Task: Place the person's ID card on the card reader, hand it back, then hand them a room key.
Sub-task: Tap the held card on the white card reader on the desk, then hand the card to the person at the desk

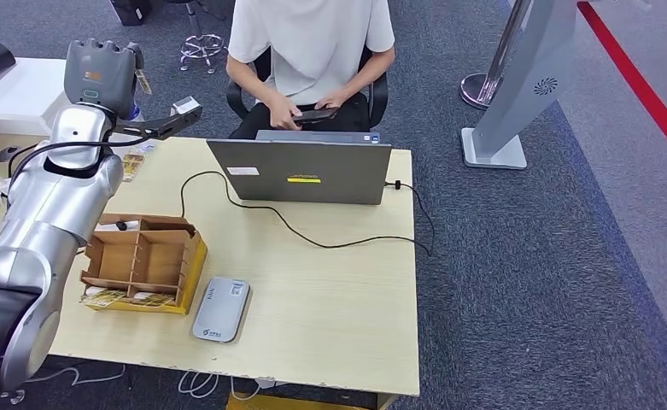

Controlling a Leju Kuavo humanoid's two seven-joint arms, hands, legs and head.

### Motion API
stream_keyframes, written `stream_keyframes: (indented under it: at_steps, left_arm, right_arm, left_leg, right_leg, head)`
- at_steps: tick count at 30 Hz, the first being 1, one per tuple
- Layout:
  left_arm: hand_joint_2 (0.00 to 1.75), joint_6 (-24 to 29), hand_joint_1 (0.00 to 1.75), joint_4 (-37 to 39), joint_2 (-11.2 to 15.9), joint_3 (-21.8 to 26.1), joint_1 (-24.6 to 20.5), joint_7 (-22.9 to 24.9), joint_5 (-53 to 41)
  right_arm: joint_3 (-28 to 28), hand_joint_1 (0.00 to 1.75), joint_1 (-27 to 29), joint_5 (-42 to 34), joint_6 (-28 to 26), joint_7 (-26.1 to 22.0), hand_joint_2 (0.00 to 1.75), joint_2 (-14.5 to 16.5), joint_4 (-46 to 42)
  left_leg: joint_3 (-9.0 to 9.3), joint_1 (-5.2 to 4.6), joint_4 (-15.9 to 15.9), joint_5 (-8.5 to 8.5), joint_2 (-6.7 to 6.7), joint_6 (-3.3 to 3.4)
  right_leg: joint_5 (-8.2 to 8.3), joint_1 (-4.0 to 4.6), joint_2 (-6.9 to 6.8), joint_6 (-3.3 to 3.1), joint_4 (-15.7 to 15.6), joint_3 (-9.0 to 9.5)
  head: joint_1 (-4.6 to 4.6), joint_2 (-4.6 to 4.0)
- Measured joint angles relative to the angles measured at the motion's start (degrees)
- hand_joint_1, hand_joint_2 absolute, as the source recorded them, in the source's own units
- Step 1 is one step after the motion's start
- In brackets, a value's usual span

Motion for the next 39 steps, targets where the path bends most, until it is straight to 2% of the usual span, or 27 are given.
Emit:
stream_keyframes:
  at_steps: [5, 16, 20, 29, 34, 37, 39]
  left_arm:
    - [1.75, 0.12, 1.75, 5.46, -1.41, -0.01, -2.42, -0.02, -0.04]
    - [1.75, 0.19, 1.75, 9.51, -2.25, -0.01, -3.25, -0.18, 0.31]
    - [1.75, 0.19, 0.0, 10.13, -2.32, -0.01, -3.3, -0.19, 0.4]
    - [1.75, -0.34, 0.0, 10.93, -2.3, -0.01, -3.3, -0.84, 1.9]
    - [1.75, -0.57, 0.0, 10.84, -2.32, -0.01, -3.11, -2.75, 3.41]
    - [1.75, -1.83, 0.0, 8.37, -2.08, -0.01, -1.25, -5.07, 5.53]
    - [1.75, -4.06, 0.0, 3.48, -1.13, -0.01, 1.8, -6.15, 7.7]
  right_arm:
    - [0.0, 0.0, -0.12, 0.01, 0.0, 0.04, 0.0, 0.01, 0.0]
    - [0.0, 0.0, -0.14, 0.01, 0.07, 0.08, 0.0, 0.01, 0.0]
    - [0.0, 0.0, -0.13, 0.01, 0.07, 0.08, 0.0, 0.01, 0.0]
    - [0.0, 0.0, -0.1, 0.02, 0.16, 0.08, 0.0, 0.01, 0.02]
    - [-0.09, 0.0, -0.07, -0.19, 0.06, -0.07, 0.0, 0.01, 0.02]
    - [-0.49, 0.0, 0.17, -0.8, -0.21, -0.69, 0.0, 0.01, 0.02]
    - [-1.11, 0.0, 0.55, -1.36, -0.46, -1.43, 0.0, 0.01, 0.02]
  left_leg:
    - [-0.01, 0.0, 0.0, 0.0, 0.0, 0.0]
    - [-0.01, 0.0, 0.0, 0.0, -0.01, 0.0]
    - [-0.01, 0.0, 0.0, 0.0, -0.01, 0.0]
    - [-0.02, 0.0, 0.0, 0.0, -0.01, 0.0]
    - [-0.01, 0.0, 0.0, 0.0, -0.01, 0.0]
    - [-0.02, -0.01, -0.01, -0.01, -0.01, 0.0]
    - [-0.02, -0.02, -0.02, -0.03, 0.05, 0.0]
  right_leg:
    - [0.0, 0.0, 0.0, 0.0, 0.0, -0.01]
    - [0.0, 0.0, -0.01, 0.0, 0.01, -0.01]
    - [0.0, 0.0, -0.01, 0.0, 0.0, -0.01]
    - [0.0, 0.0, -0.02, 0.0, 0.0, 0.0]
    - [0.0, 0.0, -0.01, 0.0, 0.0, 0.0]
    - [0.0, -0.01, -0.01, 0.0, 0.0, 0.01]
    - [-0.01, -0.01, 0.05, 0.0, 0.01, 0.01]
  head:
    - [0.01, 0.0]
    - [0.01, 0.0]
    - [0.01, 0.0]
    - [0.01, 0.0]
    - [0.01, 0.0]
    - [0.01, 0.0]
    - [0.01, 0.0]
